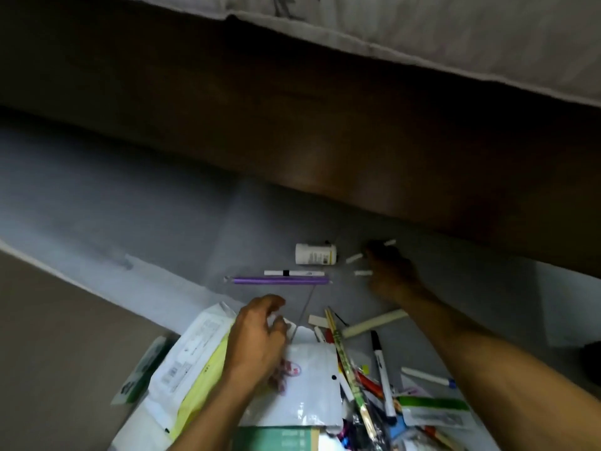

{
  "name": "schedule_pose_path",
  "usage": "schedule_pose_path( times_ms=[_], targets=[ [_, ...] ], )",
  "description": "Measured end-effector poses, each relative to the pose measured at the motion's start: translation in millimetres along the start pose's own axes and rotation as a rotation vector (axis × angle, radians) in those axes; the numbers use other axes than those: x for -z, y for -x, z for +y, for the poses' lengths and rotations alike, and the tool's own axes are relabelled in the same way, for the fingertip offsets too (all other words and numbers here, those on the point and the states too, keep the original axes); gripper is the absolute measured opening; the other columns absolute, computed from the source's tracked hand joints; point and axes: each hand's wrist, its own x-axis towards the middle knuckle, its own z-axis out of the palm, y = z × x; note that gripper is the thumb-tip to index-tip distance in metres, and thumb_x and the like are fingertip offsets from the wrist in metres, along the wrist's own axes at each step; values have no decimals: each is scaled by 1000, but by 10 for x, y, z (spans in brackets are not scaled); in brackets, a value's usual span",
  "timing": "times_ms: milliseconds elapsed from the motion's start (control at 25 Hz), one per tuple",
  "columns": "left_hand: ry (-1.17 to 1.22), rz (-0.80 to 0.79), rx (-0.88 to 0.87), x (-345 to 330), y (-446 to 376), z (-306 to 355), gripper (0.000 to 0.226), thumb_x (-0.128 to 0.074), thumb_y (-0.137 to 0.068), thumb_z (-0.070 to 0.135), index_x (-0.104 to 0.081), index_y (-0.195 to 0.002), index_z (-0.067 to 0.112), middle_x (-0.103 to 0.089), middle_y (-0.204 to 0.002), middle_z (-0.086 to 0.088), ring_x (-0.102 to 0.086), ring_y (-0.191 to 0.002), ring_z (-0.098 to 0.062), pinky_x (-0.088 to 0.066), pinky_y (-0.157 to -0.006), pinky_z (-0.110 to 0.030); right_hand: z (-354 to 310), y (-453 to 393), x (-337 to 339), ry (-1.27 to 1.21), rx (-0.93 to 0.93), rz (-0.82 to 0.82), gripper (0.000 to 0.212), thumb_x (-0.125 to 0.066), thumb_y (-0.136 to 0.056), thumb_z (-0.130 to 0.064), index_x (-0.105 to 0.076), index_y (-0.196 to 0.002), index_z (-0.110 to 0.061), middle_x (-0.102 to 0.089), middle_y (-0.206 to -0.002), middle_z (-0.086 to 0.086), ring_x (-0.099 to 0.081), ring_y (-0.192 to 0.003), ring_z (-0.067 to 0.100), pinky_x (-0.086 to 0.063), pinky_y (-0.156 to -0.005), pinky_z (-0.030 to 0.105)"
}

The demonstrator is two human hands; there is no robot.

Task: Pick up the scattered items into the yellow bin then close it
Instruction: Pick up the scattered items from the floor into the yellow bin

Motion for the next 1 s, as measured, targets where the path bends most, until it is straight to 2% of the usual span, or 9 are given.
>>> schedule_pose_path(
  times_ms=[120, 200, 280, 360, 520, 680, 800, 880, 1000],
  targets=[
    [-94, 28, -45, -59, -238, 60, 34, -60, -90, 15, -62, -120, 29, -62, -125, 1, -60, -105, -16, -41, -84, -19, -42, 363, -312, 301, 59, 164, 64, -60, -87, -8, -34, -144, -15, -40, -145, 13, -46, -123, 34, -41, -100, 46],
    [-296, 29, -149, -169, -465, 145, 41, -61, -87, 18, -57, -128, 25, -58, -131, -4, -56, -115, -22, -41, -92, -27, -57, 629, -448, 369, 99, 154, 60, -62, -85, -8, -37, -140, -13, -44, -139, 14, -46, -121, 34, -39, -99, 44],
    [-599, -67, -213, -307, -687, 180, 62, -60, -88, 23, -38, -145, 23, -39, -149, -6, -33, -139, -27, -21, -115, -45, -17, 801, -541, 358, 155, 81, 56, -55, -87, -6, -36, -139, -12, -45, -137, 13, -43, -121, 33, -36, -99, 42],
    [-765, -168, -188, -417, -787, 132, 69, -58, -88, 24, -27, -150, 21, -33, -151, -8, -26, -142, -29, -4, -118, -53, 25, 915, -577, 296, 170, 10, 57, -49, -90, -2, -30, -143, -10, -42, -139, 13, -43, -122, 31, -37, -99, 39],
    [-765, -224, -204, -476, -720, 45, 37, -52, -93, 24, -44, -128, 16, -53, -125, -9, -52, -113, -30, -37, -98, -41, 93, 1053, -532, 57, 178, -27, 56, -51, -92, -6, -28, -143, -15, -43, -137, 10, -49, -116, 27, -42, -97, 35],
    [-666, -268, -284, -445, -497, 25, 29, -51, -93, 29, -43, -119, 18, -55, -114, -8, -55, -96, -26, -40, -75, -35, 155, 1181, -515, -238, 140, -42, 26, -53, -96, -17, -35, -112, -27, -57, -98, 1, -56, -82, 15, -49, -69, 31],
    [-552, -90, -354, -410, -610, 264, 22, -55, -92, 24, -48, -113, 20, -54, -112, -6, -56, -74, -19, -44, -62, -30, 179, 1187, -547, -239, 179, -50, 24, -55, -96, -20, -43, -116, -26, -57, -108, -1, -55, -90, 14, -44, -73, 25],
    [-566, -16, -417, -403, -839, 494, 42, -61, -90, 19, -48, -129, 21, -48, -129, -11, -64, -80, -28, -51, -66, -34, 165, 1157, -537, -235, 192, -73, 28, -57, -96, -20, -43, -121, -24, -56, -112, 0, -56, -97, 17, -46, -78, 27],
    [-674, -174, -345, -438, -1150, 716, 75, -66, -86, 13, -29, -151, 27, -33, -152, -14, -60, -109, -36, -53, -87, -39, 197, 1103, -511, -345, 177, -130, 19, -48, -101, -24, -42, -118, -26, -57, -105, 0, -59, -93, 18, -49, -76, 29]
  ],
)
